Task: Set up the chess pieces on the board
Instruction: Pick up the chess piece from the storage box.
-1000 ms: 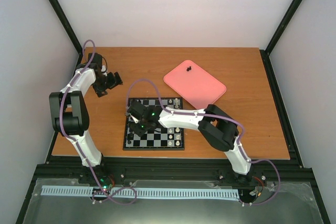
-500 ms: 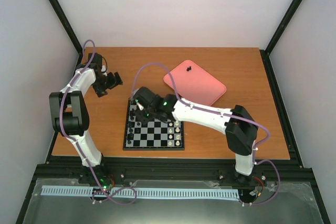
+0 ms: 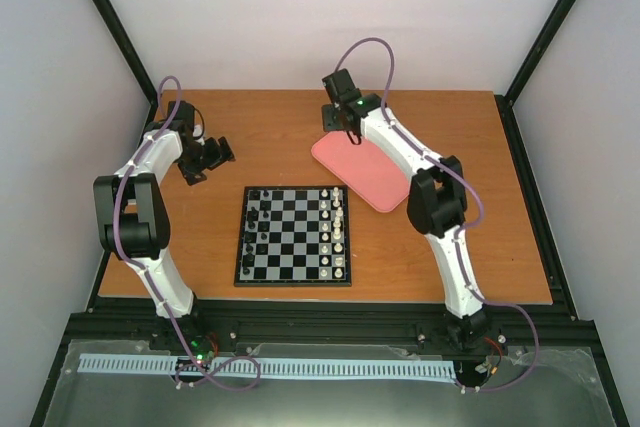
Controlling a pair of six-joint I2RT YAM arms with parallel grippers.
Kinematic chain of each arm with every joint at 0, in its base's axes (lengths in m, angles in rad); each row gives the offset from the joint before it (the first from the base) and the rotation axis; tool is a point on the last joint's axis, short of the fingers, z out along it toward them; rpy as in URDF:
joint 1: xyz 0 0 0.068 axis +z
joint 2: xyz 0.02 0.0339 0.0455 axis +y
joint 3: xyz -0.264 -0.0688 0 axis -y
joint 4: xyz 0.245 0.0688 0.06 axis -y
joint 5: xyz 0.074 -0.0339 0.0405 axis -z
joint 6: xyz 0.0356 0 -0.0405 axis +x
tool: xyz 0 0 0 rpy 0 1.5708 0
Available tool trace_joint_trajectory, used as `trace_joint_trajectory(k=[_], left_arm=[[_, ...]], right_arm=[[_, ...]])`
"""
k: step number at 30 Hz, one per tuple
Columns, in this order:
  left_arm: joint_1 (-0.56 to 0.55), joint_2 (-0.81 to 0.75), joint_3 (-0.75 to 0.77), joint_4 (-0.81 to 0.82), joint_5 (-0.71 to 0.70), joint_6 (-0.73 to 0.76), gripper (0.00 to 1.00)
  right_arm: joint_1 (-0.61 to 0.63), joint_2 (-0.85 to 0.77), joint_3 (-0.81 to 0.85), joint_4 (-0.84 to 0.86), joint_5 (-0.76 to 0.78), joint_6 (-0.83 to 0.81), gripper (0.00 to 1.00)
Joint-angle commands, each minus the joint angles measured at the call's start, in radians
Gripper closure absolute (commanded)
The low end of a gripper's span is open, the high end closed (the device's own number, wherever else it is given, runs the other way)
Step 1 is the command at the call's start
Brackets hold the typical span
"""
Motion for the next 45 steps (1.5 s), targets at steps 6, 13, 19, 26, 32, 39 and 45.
trace_joint_trajectory(k=[6,13,19,26,32,39,45], left_arm=[[0.009,-0.02,-0.001,0.014,0.02,0.008,0.0],[0.009,0.007,0.001,0.015,0.02,0.01,0.0],[0.009,0.023,0.007,0.012,0.015,0.01,0.0],[0.009,0.037,0.013,0.006,0.008,0.013,0.0],[0.009,0.052,0.025,0.002,0.005,0.015,0.0],[0.009,0.064,0.036,-0.005,0.005,0.016,0.0],[0.009,0.069,0.035,-0.009,0.005,0.018,0.0]], right_arm=[[-0.117,0.266,0.262,-0.085,-0.012,-0.004,0.46],[-0.144,0.314,0.277,-0.027,-0.005,-0.047,0.46],[-0.176,0.359,0.282,-0.032,-0.05,-0.02,0.49],[-0.178,0.39,0.288,-0.012,-0.067,-0.024,0.52],[-0.184,0.432,0.343,-0.012,-0.077,-0.022,0.53],[-0.197,0.46,0.36,0.008,-0.066,-0.012,0.56],[-0.204,0.483,0.387,0.008,-0.078,0.004,0.68]])
